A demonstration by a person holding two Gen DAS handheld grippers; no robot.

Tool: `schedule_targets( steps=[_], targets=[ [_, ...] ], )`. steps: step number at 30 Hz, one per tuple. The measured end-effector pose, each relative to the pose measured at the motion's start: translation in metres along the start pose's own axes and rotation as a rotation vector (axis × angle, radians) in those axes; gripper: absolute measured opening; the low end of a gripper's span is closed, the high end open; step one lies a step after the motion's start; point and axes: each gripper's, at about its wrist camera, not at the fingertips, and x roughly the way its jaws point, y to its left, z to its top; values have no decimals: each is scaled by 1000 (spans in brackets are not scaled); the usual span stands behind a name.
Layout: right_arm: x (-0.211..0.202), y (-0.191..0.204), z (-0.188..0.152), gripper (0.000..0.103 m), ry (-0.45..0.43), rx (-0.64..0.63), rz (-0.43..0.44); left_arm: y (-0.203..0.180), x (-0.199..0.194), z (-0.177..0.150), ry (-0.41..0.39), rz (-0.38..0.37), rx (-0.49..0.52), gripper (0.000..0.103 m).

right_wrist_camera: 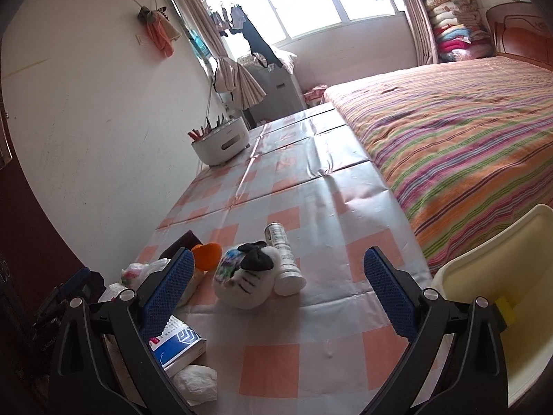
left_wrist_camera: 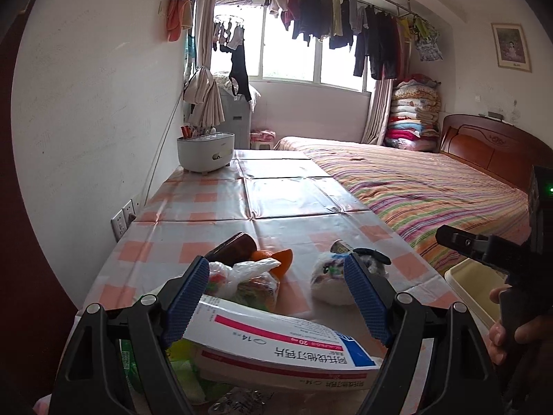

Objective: Collect trash
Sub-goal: 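Return to the table and grasp the plush toy with the right gripper, then grasp the white medicine box with the left gripper while the right gripper holds the plush toy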

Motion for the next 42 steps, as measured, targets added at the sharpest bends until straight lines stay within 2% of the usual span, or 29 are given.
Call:
schedule_targets(
  steps=[7,12,21,22,23,27,30,38,42],
  targets=[
    [34,23,-1,97,66,-70,-4,30,-5,1,8,23,-68,78],
    [60,27,-4,97,126,-46,-4,53,-8,0,21,20,-142,78],
    [95,34,-10,95,196,-73,-80,79,-11,-6,43,14,-235,78],
    [98,34,-12,89,209,-81,-87,80,-11,-6,45,17,-235,78],
    [100,35,-14,78,220,-86,-79,80,-11,-7,48,18,-231,78],
    [100,37,-15,66,214,-85,-64,78,-12,-9,47,20,-215,78],
    [94,39,-12,48,199,-88,-33,72,-12,-9,55,13,-198,78],
    [83,24,-6,27,195,6,35,56,-10,-13,84,-32,-156,78],
    [69,18,4,24,147,18,40,49,-11,-15,91,-60,-129,78]
  ],
)
